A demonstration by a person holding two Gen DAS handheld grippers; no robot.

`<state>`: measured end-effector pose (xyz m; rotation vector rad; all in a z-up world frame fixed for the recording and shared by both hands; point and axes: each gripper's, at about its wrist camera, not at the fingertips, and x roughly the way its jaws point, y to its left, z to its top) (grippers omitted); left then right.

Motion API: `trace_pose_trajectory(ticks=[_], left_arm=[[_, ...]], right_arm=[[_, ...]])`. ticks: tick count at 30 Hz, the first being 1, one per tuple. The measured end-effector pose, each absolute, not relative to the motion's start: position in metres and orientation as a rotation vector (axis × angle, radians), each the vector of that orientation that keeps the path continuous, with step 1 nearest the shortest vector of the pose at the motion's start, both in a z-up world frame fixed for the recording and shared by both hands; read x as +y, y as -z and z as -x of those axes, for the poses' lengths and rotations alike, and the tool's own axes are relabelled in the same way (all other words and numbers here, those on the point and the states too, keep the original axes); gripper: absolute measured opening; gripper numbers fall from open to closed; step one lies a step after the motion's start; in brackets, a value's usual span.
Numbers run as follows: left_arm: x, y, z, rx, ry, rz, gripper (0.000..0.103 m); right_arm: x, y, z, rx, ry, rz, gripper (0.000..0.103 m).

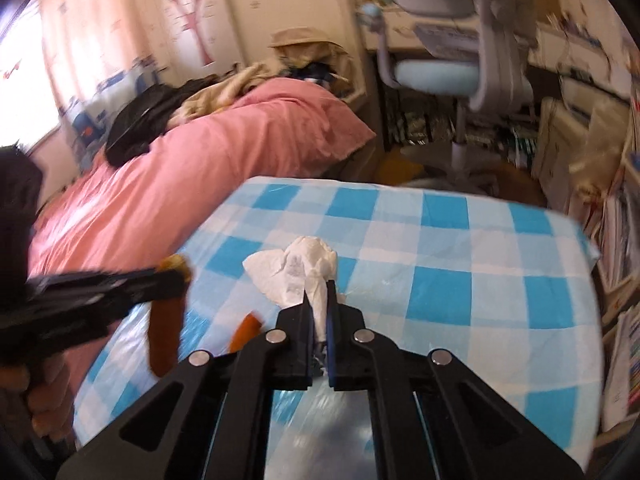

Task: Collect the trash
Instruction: 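Lift the tissue with right tool while left tool lifts the sausage, then carry tissue and sausage over the yellow bin with both tools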

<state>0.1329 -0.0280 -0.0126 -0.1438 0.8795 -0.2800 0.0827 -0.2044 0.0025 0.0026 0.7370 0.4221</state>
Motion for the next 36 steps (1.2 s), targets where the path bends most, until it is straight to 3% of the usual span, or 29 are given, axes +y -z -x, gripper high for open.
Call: trace_pose_trajectory(ticks=[15,36], left_arm=[[-0.014,0.001,-0.023,0.847,0.294,0.083,0.012],[0.018,-0.011,0.044,0.796,0.276,0.104,0.012]], right_arm=[[-0.211,-0.004,0.054,0.768,-0.470,0.117,0.005],[-0.178,0.015,0.113,0.784,-0.616,0.163,0.005]])
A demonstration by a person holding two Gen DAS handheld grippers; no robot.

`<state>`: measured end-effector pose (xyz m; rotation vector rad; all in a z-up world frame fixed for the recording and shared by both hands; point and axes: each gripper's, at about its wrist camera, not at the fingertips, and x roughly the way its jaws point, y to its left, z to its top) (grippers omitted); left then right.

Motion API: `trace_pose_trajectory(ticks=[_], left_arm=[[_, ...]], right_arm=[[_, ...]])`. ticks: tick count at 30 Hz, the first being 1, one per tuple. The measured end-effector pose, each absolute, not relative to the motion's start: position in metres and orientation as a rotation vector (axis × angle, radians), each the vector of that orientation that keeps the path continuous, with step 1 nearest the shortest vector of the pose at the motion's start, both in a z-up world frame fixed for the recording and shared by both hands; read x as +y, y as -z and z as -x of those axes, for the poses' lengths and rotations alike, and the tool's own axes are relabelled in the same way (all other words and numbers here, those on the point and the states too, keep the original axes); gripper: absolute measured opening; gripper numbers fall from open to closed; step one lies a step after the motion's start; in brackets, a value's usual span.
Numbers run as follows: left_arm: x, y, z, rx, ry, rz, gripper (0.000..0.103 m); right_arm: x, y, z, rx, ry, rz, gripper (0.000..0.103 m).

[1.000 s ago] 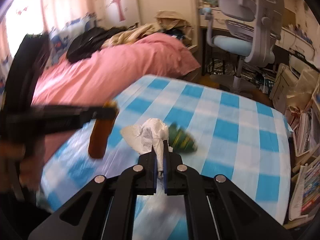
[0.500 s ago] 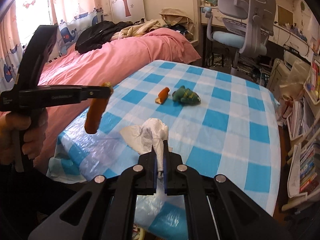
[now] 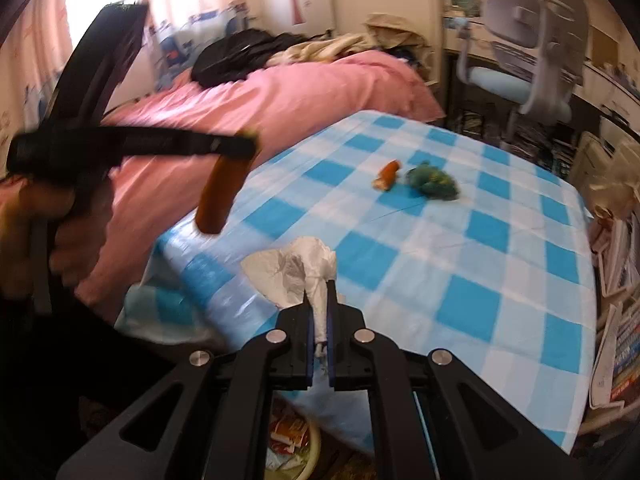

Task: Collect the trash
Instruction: 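Carry tissue and sausage over the yellow bin with both tools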

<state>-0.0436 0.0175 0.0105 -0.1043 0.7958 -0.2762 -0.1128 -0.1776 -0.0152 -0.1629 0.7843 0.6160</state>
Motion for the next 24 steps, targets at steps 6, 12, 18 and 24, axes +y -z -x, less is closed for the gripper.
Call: trace_pose_trajectory(ticks=[6,12,18,24], left_arm=[[0.025,-0.016,0.050,0.784,0.281,0.119,0.012],[0.028,-0.014,0.056,0.789,0.280,0.128,0.012],[0.029,-0.005,0.070,0.818,0.281,0.126,0.012],[0.023,0.008,0.089,0.854,0.279,0.102,0.012]], right_arm=[[-0.169,0.020,0.129,0.804,-0.649,0.176,0.005],[-0.165,0.025,0.142,0.828,-0.679,0.185,0.005],[-0.161,0.026,0.155,0.834,-0.719,0.207,0.005],[-0.157,0.028,0.171,0.839,-0.764,0.234,0.005]])
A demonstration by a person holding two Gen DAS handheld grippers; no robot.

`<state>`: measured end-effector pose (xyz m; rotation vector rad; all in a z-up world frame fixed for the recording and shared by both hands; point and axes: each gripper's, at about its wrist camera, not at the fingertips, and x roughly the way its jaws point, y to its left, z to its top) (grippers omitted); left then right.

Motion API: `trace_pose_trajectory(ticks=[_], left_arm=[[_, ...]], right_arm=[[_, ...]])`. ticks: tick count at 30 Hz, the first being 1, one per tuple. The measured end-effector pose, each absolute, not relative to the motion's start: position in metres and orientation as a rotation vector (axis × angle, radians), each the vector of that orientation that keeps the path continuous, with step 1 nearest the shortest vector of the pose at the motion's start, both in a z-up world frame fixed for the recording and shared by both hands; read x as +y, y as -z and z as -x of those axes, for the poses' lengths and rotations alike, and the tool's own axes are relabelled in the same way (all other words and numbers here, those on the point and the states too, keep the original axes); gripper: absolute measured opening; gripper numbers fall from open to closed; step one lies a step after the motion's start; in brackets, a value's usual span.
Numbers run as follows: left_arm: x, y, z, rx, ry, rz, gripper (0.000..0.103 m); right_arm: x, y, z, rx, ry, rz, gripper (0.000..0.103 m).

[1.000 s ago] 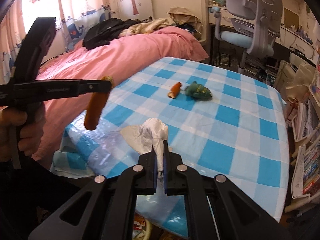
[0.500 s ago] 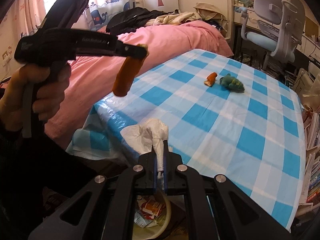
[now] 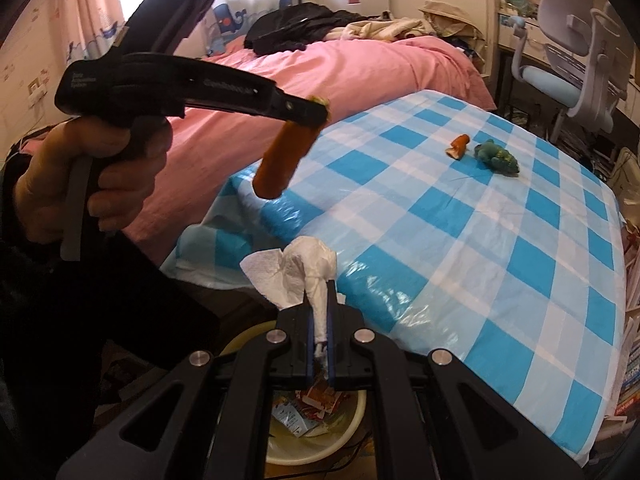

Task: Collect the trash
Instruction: 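Carry tissue and sausage over the yellow bin with both tools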

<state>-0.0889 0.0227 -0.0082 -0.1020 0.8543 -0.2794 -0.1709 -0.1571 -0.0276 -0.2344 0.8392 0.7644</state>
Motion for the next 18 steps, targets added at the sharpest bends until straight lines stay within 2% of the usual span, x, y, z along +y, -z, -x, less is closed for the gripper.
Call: trace_pose_trajectory(ticks=[18], left_arm=[[0.009,0.041,0.143,0.939,0.277,0.054,0.012]], right_arm=[[-0.141,0.038,0.209,0.894,-0.885,0.326,0.006]])
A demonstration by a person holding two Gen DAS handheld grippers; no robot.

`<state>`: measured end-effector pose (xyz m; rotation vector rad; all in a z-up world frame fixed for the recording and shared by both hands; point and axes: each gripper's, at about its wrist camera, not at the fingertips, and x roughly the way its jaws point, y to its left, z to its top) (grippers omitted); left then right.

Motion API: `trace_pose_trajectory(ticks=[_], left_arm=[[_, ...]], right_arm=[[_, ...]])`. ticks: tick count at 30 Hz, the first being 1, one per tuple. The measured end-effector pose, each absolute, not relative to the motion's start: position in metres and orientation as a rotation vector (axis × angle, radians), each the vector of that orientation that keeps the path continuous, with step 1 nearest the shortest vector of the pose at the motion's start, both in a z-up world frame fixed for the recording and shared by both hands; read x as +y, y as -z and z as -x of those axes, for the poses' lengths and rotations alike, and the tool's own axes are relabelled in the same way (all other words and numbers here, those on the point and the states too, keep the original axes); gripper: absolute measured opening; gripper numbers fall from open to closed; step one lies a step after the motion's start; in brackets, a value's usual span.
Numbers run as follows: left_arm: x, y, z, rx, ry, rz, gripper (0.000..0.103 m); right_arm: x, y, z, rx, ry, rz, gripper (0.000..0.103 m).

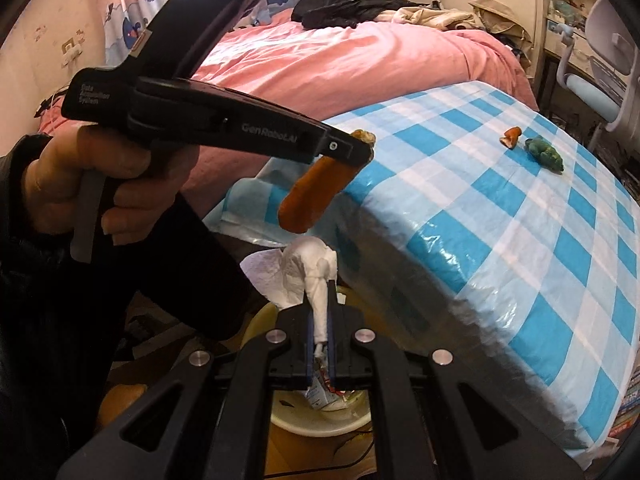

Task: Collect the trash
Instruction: 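Carry tissue and sausage over the yellow bin with both tools, then open both tools to drop tissue and sausage into the bin, then raise both open tools back up over the table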

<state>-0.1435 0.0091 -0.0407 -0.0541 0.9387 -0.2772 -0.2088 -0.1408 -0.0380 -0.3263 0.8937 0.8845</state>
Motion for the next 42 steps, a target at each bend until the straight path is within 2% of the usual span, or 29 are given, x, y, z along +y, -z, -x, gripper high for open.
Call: trace_pose_trajectory(ticks=[8,10,14,17,18,20,22,23,25,28,31,42], left_arm=[[0.006,0.047,0.157,0.956,0.280,0.041,0.012],[0.006,0.049,0.160,0.963,0.280,0.039,0.012],[0.005,0.058,0.164,1.013,0.280,0.038,0.013],[0.003,0.065,0.166,1.049,0.284,0.029,0.013],[0.002,0.066,0.167,1.048,0.279,0.020,0.016],[0.002,0.064,0.167,1.037,0.269,0.015,0.023],[0.006,0.060,0.165,1.010,0.243,0.024,0.036],[0.007,0.058,0.164,1.000,0.233,0.025,0.039],[0.009,0.051,0.161,0.962,0.197,0.015,0.055],[0.011,0.038,0.152,0.887,0.153,0.011,0.068],[0.012,0.024,0.136,0.840,0.144,0.011,0.074],[0.003,0.013,0.041,0.834,0.130,0.055,0.075]], right_arm=[[-0.135,0.043,0.217,0.918,-0.902,0.357,0.006],[-0.135,0.043,0.218,0.921,-0.901,0.361,0.009],[-0.139,0.039,0.220,0.905,-0.887,0.344,0.040],[-0.141,0.036,0.221,0.896,-0.880,0.334,0.043],[-0.142,0.036,0.220,0.892,-0.866,0.333,0.048],[-0.144,0.034,0.216,0.883,-0.843,0.324,0.049],[-0.147,0.031,0.212,0.869,-0.807,0.313,0.053],[-0.150,0.029,0.208,0.858,-0.779,0.308,0.056],[-0.156,0.024,0.201,0.834,-0.733,0.292,0.057],[-0.161,0.016,0.192,0.799,-0.685,0.315,0.061],[-0.169,0.005,0.179,0.762,-0.643,0.362,0.066],[-0.208,-0.004,0.095,0.738,-0.491,0.351,0.070]])
